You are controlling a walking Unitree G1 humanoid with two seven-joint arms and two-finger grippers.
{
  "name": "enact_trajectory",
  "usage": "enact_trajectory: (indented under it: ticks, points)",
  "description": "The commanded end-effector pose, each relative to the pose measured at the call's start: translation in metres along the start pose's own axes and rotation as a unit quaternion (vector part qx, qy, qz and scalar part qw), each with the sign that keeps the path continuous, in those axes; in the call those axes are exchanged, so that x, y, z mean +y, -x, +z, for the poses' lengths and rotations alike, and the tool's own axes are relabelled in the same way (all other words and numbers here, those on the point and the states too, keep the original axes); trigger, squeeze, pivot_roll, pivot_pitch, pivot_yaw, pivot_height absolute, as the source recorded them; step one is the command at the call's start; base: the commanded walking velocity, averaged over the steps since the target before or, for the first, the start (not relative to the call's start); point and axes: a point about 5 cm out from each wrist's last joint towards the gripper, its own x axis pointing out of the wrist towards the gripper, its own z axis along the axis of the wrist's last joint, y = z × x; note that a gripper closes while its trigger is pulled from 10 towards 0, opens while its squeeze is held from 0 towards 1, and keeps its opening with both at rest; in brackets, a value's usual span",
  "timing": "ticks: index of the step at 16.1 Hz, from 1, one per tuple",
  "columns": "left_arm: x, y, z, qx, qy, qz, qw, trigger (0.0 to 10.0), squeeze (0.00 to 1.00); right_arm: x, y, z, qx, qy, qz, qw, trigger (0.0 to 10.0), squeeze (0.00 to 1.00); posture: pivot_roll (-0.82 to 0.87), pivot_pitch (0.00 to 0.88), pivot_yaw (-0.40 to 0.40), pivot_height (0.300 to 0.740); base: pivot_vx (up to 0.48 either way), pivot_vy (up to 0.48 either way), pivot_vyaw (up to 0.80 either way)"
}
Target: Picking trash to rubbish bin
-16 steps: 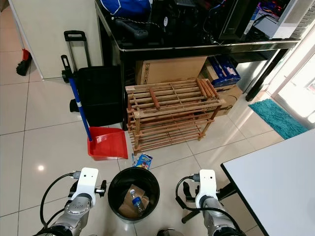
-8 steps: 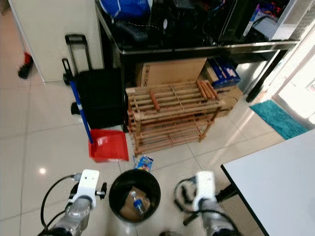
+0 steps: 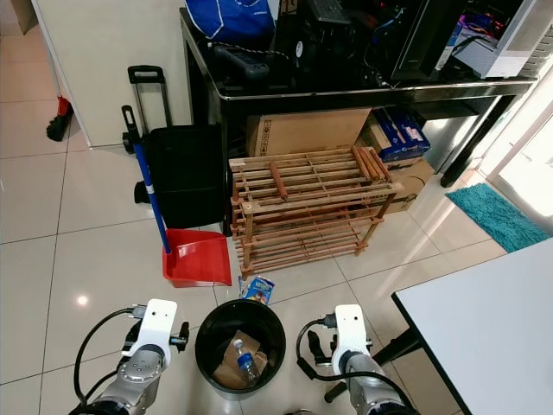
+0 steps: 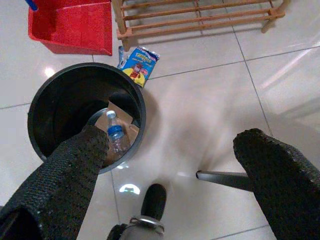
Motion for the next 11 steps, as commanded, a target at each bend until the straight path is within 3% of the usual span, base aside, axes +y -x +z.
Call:
enact_trajectory:
  ticks: [1, 11]
  points:
    - [-0.0046, 0.0012, -0.0033, 0.01, -0.001, -0.001, 1.0, 10.0, 0.0, -0.006, 0.0009, -0.0014, 0.011, 0.008, -0.009, 1.0, 10.0, 0.0, 0.0, 0.024, -0.125, 0.74, 0.0, 0.0, 0.0]
    - [-0.0062, 0.002, -0.0044, 0.009, -0.001, -0.004, 1.0, 10.0, 0.0, -0.0056, 0.0013, -0.0029, 0.013, 0.01, -0.006, 1.0, 10.0, 0.0, 0.0, 0.033, -0.125, 0.74, 0.0, 0.0, 0.0]
